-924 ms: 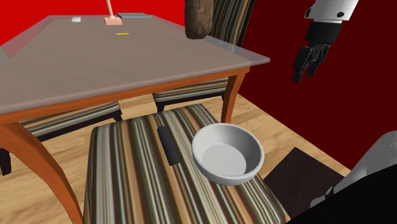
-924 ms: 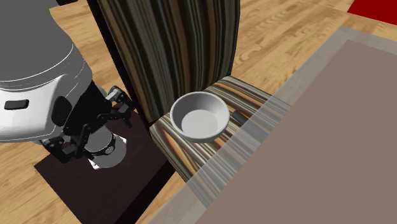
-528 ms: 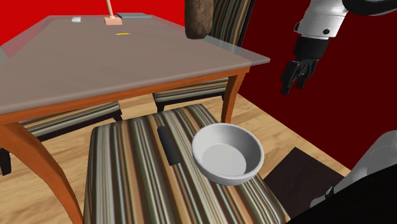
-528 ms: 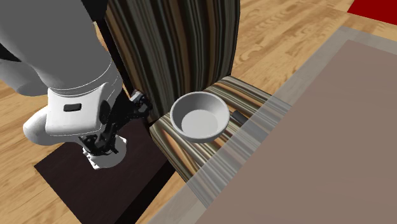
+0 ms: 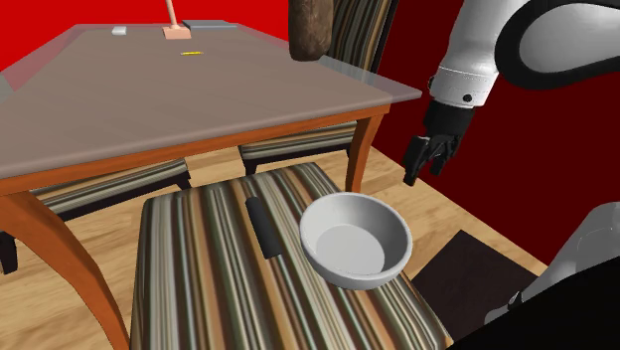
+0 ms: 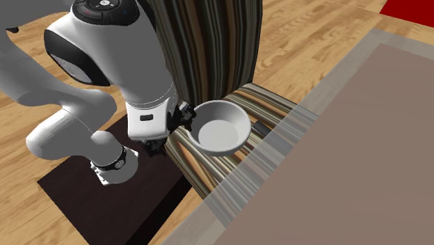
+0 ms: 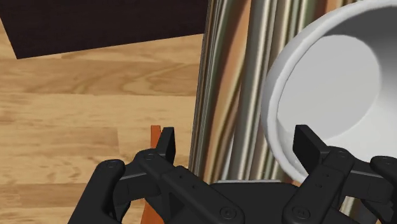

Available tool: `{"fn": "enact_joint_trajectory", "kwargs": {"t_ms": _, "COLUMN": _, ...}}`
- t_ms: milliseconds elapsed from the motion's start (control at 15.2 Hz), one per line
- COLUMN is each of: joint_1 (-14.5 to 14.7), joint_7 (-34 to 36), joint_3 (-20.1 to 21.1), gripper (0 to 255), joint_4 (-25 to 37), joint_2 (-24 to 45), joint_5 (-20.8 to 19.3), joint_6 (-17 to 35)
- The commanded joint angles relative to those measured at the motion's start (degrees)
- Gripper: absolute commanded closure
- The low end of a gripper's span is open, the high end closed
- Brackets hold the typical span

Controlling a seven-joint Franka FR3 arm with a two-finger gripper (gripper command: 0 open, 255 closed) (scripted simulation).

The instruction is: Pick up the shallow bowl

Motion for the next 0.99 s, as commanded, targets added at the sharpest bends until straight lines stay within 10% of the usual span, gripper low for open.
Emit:
{"fn": "enact_joint_trajectory", "kwargs": {"t_ms": 0, "joint_1": 1.03, "joint_7": 1.99, "joint_3": 2.1, "gripper": 0, "joint_4": -1.47, "joint_2": 1.39, "joint_5": 2.13, "joint_6": 3.67}}
{"fn": "enact_joint_trajectory", "kwargs": {"t_ms": 858, "joint_1": 4.49, "joint_7": 4.87, "joint_3": 5.54, "gripper": 0, "joint_4": -8.1, "joint_2": 6.83, "joint_5": 5.95, "joint_6": 17.1}}
{"fn": "enact_joint_trajectory", "kwargs": {"t_ms": 924, "joint_1": 4.54, "joint_7": 5.13, "joint_3": 5.57, "gripper": 255, "joint_4": -7.98, "joint_2": 6.33, "joint_5": 5.92, "joint_6": 16.53}}
